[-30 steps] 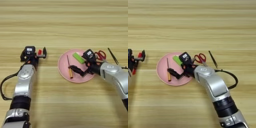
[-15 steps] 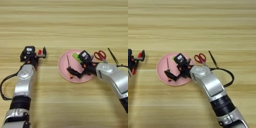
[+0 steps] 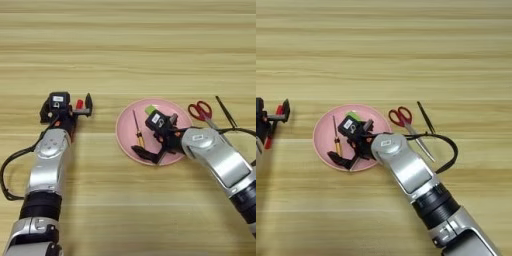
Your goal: Move the objects on the table
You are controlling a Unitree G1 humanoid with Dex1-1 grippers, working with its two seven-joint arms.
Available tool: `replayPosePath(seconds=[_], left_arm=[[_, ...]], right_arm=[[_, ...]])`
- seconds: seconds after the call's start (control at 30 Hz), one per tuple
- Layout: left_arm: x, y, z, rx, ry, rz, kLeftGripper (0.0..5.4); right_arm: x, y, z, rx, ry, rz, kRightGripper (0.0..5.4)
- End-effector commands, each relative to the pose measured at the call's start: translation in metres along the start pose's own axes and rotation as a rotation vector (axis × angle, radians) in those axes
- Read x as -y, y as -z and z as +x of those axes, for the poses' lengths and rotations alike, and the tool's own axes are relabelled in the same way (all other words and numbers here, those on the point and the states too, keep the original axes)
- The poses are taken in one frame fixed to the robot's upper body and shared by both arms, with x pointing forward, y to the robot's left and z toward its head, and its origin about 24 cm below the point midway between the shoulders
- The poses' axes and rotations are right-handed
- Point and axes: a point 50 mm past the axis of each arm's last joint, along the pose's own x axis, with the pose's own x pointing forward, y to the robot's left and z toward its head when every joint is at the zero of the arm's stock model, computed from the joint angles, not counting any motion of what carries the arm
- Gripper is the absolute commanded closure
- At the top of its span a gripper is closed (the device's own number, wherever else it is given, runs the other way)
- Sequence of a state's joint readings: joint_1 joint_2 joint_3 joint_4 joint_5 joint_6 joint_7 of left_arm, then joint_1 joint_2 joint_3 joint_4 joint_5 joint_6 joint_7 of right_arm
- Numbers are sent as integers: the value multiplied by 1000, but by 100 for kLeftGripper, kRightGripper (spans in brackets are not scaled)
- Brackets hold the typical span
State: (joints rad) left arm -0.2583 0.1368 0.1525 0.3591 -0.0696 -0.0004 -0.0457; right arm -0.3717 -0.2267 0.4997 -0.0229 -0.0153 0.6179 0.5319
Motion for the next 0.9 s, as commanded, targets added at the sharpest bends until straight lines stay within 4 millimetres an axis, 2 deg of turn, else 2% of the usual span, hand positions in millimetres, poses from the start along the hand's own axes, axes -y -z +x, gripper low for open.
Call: replayPosePath(seconds=[0.03, 0.27, 0.9], left_arm=[[-1, -2, 0, 4, -6, -5, 0], [0, -1, 0, 1, -4, -11, 0], [1, 0, -1, 0, -4, -10, 0]], right_arm=[[-1, 1, 3, -23, -6, -57, 1], [3, 6, 0, -57, 16, -108, 1], [5, 14, -3, -103, -103, 100, 1]])
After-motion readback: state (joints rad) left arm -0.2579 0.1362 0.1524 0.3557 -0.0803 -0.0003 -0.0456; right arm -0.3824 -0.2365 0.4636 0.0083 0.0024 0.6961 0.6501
